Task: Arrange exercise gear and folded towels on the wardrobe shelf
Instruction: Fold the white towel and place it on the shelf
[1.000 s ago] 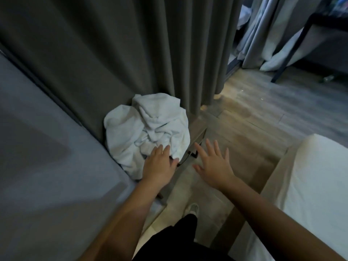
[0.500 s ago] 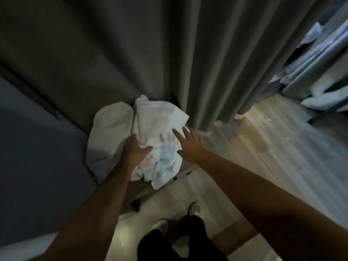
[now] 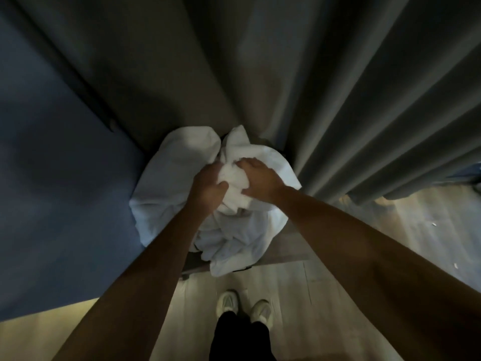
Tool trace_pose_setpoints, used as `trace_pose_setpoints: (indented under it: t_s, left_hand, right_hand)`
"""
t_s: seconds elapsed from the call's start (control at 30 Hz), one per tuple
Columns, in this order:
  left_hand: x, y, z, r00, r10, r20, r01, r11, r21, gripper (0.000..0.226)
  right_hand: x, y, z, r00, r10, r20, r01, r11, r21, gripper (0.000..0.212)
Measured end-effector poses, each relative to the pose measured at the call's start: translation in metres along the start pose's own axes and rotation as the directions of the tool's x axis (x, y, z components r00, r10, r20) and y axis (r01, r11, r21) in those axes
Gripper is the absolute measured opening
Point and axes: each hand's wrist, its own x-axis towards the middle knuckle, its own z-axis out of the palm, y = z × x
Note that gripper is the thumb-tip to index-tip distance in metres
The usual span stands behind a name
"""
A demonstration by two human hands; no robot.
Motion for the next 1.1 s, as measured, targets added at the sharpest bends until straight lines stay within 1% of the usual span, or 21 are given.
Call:
trace_pose_setpoints:
  t_s: [0.07,0.1,0.17,0.2,0.23,0.3,0.33,0.4,0.5,0.57,0.63,0.7,0.77,0.83,0.87,0.93,0.97,1.0,1.03,1.1]
  left_hand:
    - [0.007,0.022,-0.013,0.997,0.075,-0.019,-0.076,0.997,-0.024,0.045]
    - [0.01,0.034,-0.021,0.989,0.133,-0.057,-0.136,0.989,-0.051,0.043]
    - [0.015,0.059,-0.041,0.962,0.226,-0.155,-0.253,0.95,-0.182,0.032]
    - [0.018,0.07,-0.05,0.954,0.245,-0.172,-0.284,0.924,-0.257,0.027]
    - [0.021,0.079,-0.059,0.961,0.236,-0.145,-0.272,0.902,-0.335,0.027]
    - [0.026,0.092,-0.073,0.977,0.214,-0.018,-0.198,0.867,-0.457,0.043]
    - [0.027,0.096,-0.076,0.973,0.229,0.037,-0.186,0.867,-0.463,0.052]
    - [0.028,0.098,-0.078,0.957,0.263,0.122,-0.198,0.9,-0.389,0.065]
    - [0.029,0.1,-0.077,0.939,0.284,0.195,-0.215,0.926,-0.311,0.074]
    - [0.03,0.107,-0.079,0.939,0.282,0.196,-0.224,0.936,-0.273,0.087]
    - [0.03,0.115,-0.082,0.942,0.292,0.163,-0.245,0.934,-0.261,0.095]
    - [0.03,0.124,-0.088,0.943,0.318,0.097,-0.279,0.916,-0.288,0.099]
    - [0.028,0.134,-0.094,0.943,0.329,0.044,-0.296,0.896,-0.331,0.101]
    - [0.026,0.143,-0.099,0.943,0.333,0.021,-0.298,0.871,-0.39,0.096]
    - [0.024,0.148,-0.101,0.945,0.328,0.004,-0.293,0.849,-0.439,0.088]
    - [0.021,0.161,-0.106,0.952,0.304,-0.04,-0.279,0.803,-0.526,0.058]
    - [0.02,0.168,-0.11,0.953,0.295,-0.064,-0.282,0.794,-0.538,0.041]
    - [0.017,0.178,-0.116,0.951,0.297,-0.089,-0.297,0.79,-0.536,0.029]
    - [0.013,0.189,-0.122,0.944,0.311,-0.112,-0.32,0.779,-0.538,0.022]
    - [0.004,0.212,-0.134,0.925,0.35,-0.149,-0.372,0.749,-0.548,0.019]
  right_hand:
    - [-0.007,-0.002,-0.022,0.986,0.034,-0.166,-0.002,0.982,0.189,0.056]
    - [-0.013,-0.004,-0.035,0.971,0.066,-0.231,-0.004,0.966,0.257,0.051]
    - [-0.027,-0.011,-0.066,0.938,0.102,-0.332,0.014,0.944,0.33,0.041]
    - [-0.034,-0.015,-0.083,0.922,0.107,-0.373,0.029,0.94,0.34,0.035]
    - [-0.04,-0.019,-0.1,0.906,0.104,-0.411,0.041,0.944,0.328,0.031]
    - [-0.052,-0.029,-0.134,0.878,0.092,-0.469,0.038,0.965,0.259,0.034]
    - [-0.058,-0.034,-0.149,0.866,0.09,-0.492,0.033,0.971,0.236,0.037]
    - [-0.07,-0.045,-0.171,0.844,0.078,-0.531,0.05,0.974,0.221,0.036]
    - [-0.084,-0.063,-0.197,0.816,0.057,-0.575,0.098,0.967,0.235,0.031]
    - [-0.089,-0.074,-0.213,0.81,0.06,-0.583,0.128,0.953,0.276,0.031]
    - [-0.095,-0.081,-0.228,0.81,0.092,-0.579,0.152,0.921,0.359,0.034]
    - [-0.102,-0.085,-0.239,0.805,0.137,-0.578,0.195,0.858,0.475,0.036]
    - [-0.11,-0.087,-0.249,0.811,0.167,-0.561,0.251,0.767,0.59,0.038]
    - [-0.116,-0.09,-0.26,0.818,0.188,-0.544,0.297,0.672,0.679,0.044]
    - [-0.119,-0.09,-0.267,0.815,0.206,-0.541,0.315,0.627,0.713,0.046]
    - [-0.125,-0.093,-0.28,0.805,0.24,-0.542,0.342,0.559,0.755,0.043]
    - [-0.129,-0.094,-0.287,0.795,0.261,-0.547,0.353,0.535,0.768,0.042]
    - [-0.133,-0.094,-0.293,0.78,0.289,-0.555,0.362,0.514,0.777,0.042]
    - [-0.139,-0.093,-0.3,0.763,0.321,-0.562,0.37,0.496,0.785,0.042]
    - [-0.152,-0.092,-0.314,0.735,0.372,-0.568,0.378,0.47,0.797,0.042]
